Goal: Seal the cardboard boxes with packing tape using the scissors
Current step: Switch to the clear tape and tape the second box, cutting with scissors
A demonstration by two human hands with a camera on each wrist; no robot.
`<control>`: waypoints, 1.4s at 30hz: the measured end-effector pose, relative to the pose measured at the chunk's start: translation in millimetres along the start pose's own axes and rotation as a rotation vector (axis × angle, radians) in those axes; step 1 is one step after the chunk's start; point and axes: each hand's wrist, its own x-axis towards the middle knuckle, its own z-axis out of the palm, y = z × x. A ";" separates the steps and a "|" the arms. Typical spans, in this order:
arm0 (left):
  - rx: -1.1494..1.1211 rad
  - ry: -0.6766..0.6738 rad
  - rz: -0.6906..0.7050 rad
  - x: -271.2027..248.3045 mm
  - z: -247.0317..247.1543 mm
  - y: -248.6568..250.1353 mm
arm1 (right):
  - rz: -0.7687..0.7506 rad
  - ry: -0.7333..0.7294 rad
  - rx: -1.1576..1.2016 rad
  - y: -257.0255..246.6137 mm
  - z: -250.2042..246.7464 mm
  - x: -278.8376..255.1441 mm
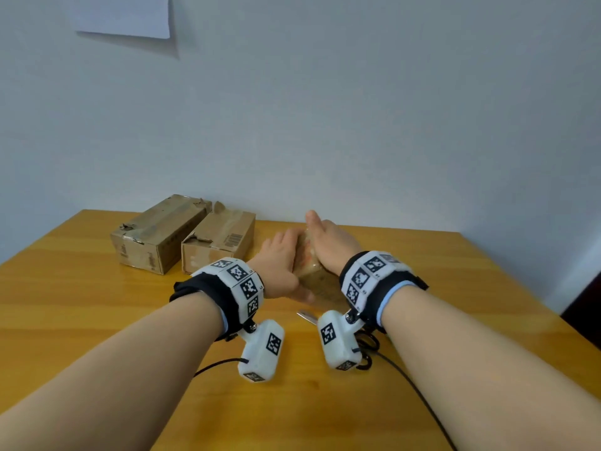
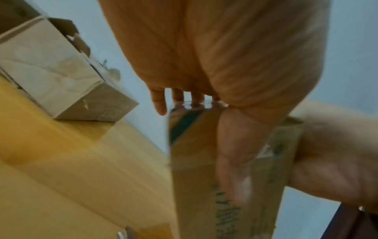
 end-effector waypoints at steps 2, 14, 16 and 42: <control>-0.046 -0.054 -0.046 -2.6 -0.2 -1.9 | -0.001 -0.013 0.002 -0.7 11.2 1.8; -0.139 -0.197 -0.211 -20.9 19.5 -42.0 | -0.029 -0.004 -0.444 -0.5 71.0 -3.5; -0.157 -0.201 -0.244 -18.6 20.3 -44.2 | -0.041 -0.052 -0.468 -2.5 71.5 -2.2; -0.069 -0.282 -0.182 1.6 12.6 -50.5 | 0.192 -0.139 -0.380 48.6 23.0 17.2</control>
